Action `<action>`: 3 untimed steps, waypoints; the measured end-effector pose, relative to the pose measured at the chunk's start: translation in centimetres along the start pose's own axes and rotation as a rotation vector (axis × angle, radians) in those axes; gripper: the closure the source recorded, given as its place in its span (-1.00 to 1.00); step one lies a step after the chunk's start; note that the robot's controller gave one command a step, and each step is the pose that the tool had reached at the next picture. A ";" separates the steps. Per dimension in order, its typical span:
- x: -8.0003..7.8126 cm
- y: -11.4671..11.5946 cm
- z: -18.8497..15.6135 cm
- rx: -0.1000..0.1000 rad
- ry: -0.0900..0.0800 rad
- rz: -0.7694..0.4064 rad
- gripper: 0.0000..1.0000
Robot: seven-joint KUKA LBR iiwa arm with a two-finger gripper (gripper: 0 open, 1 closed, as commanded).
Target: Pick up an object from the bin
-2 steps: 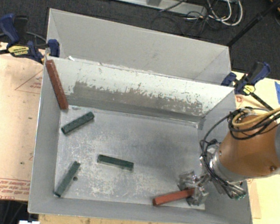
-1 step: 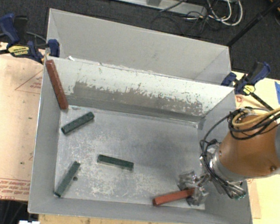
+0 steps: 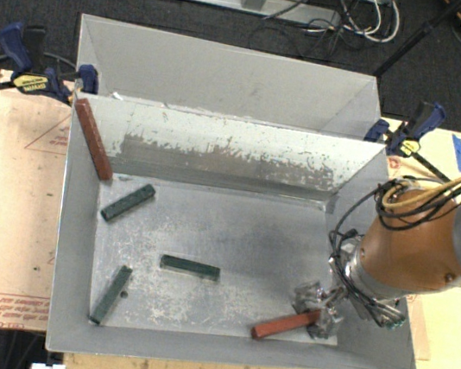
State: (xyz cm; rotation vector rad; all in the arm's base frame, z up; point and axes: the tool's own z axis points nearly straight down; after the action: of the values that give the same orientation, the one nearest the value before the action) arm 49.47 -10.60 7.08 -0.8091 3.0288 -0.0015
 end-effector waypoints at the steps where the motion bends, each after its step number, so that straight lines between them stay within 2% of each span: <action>1: 0.0 0.0 0.0 0.000 0.000 0.000 1.00; 3: 0.0 0.0 0.0 0.000 0.000 0.000 1.00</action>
Offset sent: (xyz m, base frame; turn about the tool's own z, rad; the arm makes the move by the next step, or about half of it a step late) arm 0.0000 0.0000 0.0000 0.0000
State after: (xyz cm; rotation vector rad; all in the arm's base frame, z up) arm 49.47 -10.60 7.08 -0.8092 3.0288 -0.0017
